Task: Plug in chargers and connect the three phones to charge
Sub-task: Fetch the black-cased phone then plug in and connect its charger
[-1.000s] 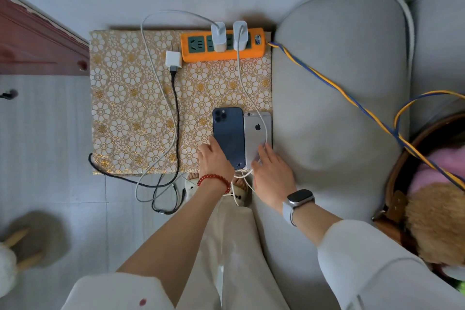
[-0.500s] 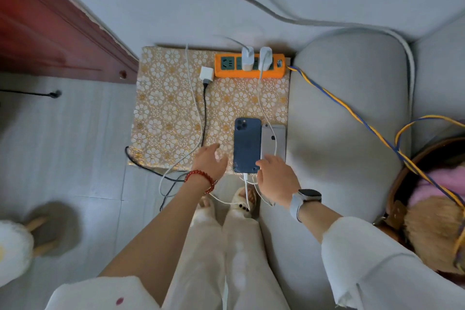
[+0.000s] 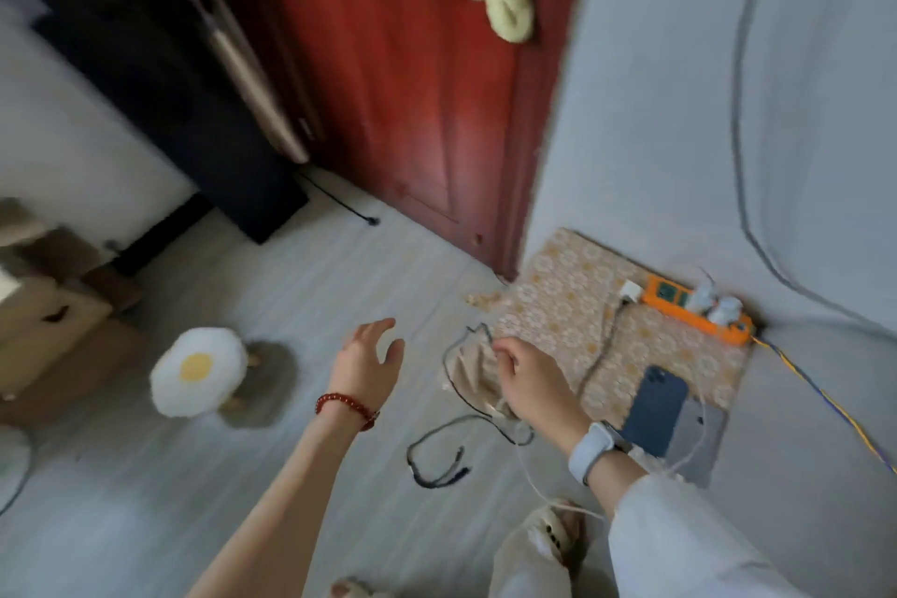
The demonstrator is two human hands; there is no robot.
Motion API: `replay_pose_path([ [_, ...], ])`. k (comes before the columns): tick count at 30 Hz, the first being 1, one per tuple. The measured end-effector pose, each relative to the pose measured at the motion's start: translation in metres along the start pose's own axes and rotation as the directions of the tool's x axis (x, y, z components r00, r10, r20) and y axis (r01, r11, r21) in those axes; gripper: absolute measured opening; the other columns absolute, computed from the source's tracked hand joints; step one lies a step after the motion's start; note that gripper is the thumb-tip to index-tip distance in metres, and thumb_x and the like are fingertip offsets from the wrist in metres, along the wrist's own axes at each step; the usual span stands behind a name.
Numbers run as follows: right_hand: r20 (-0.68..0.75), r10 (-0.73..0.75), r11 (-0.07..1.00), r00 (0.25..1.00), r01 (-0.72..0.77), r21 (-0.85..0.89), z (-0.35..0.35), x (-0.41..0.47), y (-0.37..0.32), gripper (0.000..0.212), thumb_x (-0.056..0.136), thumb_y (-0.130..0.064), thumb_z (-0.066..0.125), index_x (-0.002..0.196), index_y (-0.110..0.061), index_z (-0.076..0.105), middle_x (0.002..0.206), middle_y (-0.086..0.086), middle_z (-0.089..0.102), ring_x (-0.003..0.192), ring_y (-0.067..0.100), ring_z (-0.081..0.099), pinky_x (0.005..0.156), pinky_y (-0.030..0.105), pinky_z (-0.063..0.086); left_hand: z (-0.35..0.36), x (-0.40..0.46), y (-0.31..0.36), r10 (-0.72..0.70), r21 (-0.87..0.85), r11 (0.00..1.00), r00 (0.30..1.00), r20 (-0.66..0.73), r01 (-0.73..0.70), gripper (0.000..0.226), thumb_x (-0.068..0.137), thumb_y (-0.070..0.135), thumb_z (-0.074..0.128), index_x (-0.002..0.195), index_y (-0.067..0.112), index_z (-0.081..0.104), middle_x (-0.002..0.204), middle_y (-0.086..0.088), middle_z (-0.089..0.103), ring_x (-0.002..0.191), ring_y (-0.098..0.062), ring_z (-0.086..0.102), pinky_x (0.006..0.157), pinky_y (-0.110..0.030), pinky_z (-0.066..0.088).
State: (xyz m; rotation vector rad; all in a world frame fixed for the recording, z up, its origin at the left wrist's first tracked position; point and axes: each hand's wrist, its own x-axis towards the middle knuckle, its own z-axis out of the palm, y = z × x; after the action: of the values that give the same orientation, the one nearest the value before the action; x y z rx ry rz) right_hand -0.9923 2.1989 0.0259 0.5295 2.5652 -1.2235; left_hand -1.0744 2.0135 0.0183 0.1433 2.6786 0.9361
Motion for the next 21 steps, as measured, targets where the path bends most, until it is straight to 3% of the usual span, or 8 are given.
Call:
replay_pose_path([
  [4, -0.025, -0.129, 0.991, 0.991, 0.128, -0.042, 0.069, -0.01, -0.111, 0.029, 0.094, -0.014, 0.041, 0.117, -0.008, 0.056, 0.118, 0.012, 0.063, 0.107, 0.025, 0.058, 0.089, 0.031, 0.042, -0.111, -0.027, -0.081, -0.041, -0.045, 0.998, 0.981, -0.191, 0.033, 0.033, 0.088, 0.021, 0.053, 0.12, 0.012, 0.054, 0.124, -0.012, 0.057, 0.112, -0.027, 0.054, 0.094, -0.031, 0.04],
  [9, 0.14, -0.307, 0.944, 0.941, 0.319, -0.077, 0.199, -0.035, -0.246, 0.027, 0.092, -0.012, 0.043, 0.113, -0.007, 0.06, 0.119, 0.013, 0.064, 0.111, 0.028, 0.057, 0.093, 0.031, 0.04, -0.255, -0.099, -0.218, -0.178, -0.09, 0.984, 0.891, -0.417, 0.154, 0.035, 0.087, 0.019, 0.053, 0.12, 0.008, 0.054, 0.123, -0.014, 0.057, 0.116, -0.027, 0.051, 0.096, -0.029, 0.036],
  [14, 0.385, -0.471, 0.841, 0.794, 0.536, -0.075, 0.327, -0.069, -0.365, 0.027, 0.092, -0.015, 0.043, 0.113, -0.01, 0.06, 0.12, 0.012, 0.063, 0.111, 0.028, 0.056, 0.092, 0.03, 0.04, -0.357, -0.202, -0.349, -0.4, -0.204, 0.914, 0.707, -0.583, 0.35, 0.034, 0.087, 0.018, 0.055, 0.118, 0.005, 0.055, 0.121, -0.016, 0.059, 0.115, -0.028, 0.053, 0.097, -0.034, 0.039],
  [21, 0.678, -0.561, 0.65, 0.474, 0.76, 0.006, 0.491, -0.137, -0.484, 0.028, 0.093, -0.014, 0.042, 0.115, -0.01, 0.059, 0.12, 0.01, 0.063, 0.113, 0.025, 0.054, 0.093, 0.027, 0.037, -0.405, -0.345, -0.473, -0.681, -0.484, 0.717, 0.358, -0.639, 0.502, 0.036, 0.087, 0.019, 0.055, 0.121, 0.006, 0.053, 0.123, -0.014, 0.058, 0.116, -0.028, 0.052, 0.098, -0.037, 0.04],
])
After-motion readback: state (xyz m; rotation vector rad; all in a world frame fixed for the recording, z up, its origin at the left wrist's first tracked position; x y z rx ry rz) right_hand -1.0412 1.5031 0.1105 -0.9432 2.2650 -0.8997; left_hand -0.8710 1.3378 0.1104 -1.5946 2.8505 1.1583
